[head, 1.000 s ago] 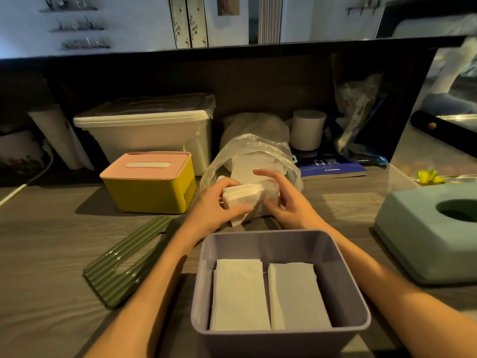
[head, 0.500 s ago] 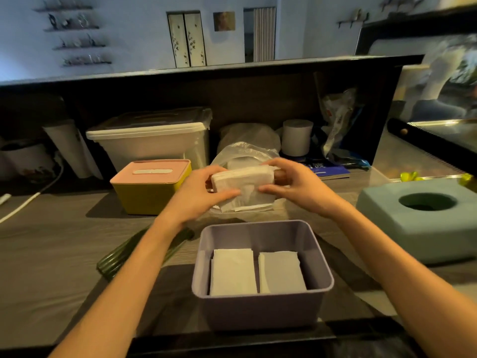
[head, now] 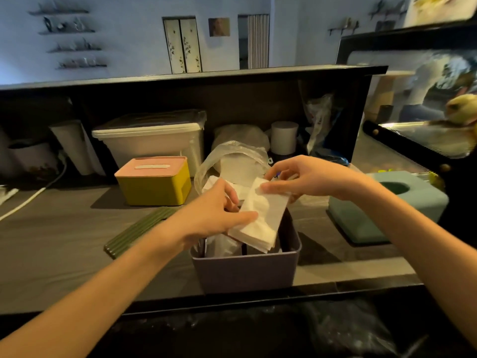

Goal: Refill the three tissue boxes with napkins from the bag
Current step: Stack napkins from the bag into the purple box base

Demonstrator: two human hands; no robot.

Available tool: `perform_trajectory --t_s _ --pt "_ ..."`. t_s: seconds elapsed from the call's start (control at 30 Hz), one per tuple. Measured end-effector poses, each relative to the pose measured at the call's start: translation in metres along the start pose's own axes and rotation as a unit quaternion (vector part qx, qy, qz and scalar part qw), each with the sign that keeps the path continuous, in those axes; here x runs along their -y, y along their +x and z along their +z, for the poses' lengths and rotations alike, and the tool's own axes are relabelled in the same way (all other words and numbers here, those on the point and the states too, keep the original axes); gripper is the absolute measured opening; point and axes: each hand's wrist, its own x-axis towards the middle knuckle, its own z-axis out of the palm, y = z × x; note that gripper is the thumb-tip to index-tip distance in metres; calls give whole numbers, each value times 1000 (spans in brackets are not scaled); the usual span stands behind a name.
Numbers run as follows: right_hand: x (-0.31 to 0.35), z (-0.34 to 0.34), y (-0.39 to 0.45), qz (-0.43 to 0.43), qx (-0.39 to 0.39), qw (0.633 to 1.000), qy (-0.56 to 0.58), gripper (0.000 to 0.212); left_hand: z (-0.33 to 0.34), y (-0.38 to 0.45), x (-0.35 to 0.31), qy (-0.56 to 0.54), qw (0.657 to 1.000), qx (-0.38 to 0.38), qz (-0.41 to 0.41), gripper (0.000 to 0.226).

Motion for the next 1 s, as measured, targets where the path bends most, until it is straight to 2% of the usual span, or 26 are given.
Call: perform_trajectory --t_s 0.2,0.33,0.5,0.67,0.73,0.83,0.9,1.0 --pt "4 12 -7 -16 -25 995 -100 24 18 -3 8 -31 998 43 -30 45" --pt "6 27 -13 -61 -53 982 -170 23 24 -8 9 61 996 45 -41 48" --pt "8 40 -17 -81 -47 963 -253 19 24 -10 6 89 992 66 -58 49" --pt "12 44 -25 -75 -31 944 -320 22 16 -9 6 118 989 71 -55 31" --pt "15 43 -25 -84 -28 943 -320 23 14 -6 7 81 992 72 -59 26" --pt "18 47 -21 -85 19 940 -331 27 15 -4 6 34 994 78 -69 21" --pt "16 53 -17 -79 54 932 -351 30 17 -2 5 57 993 79 -68 16" --pt "11 56 -9 -73 64 922 -375 30 19 3 3 75 992 74 -64 12"
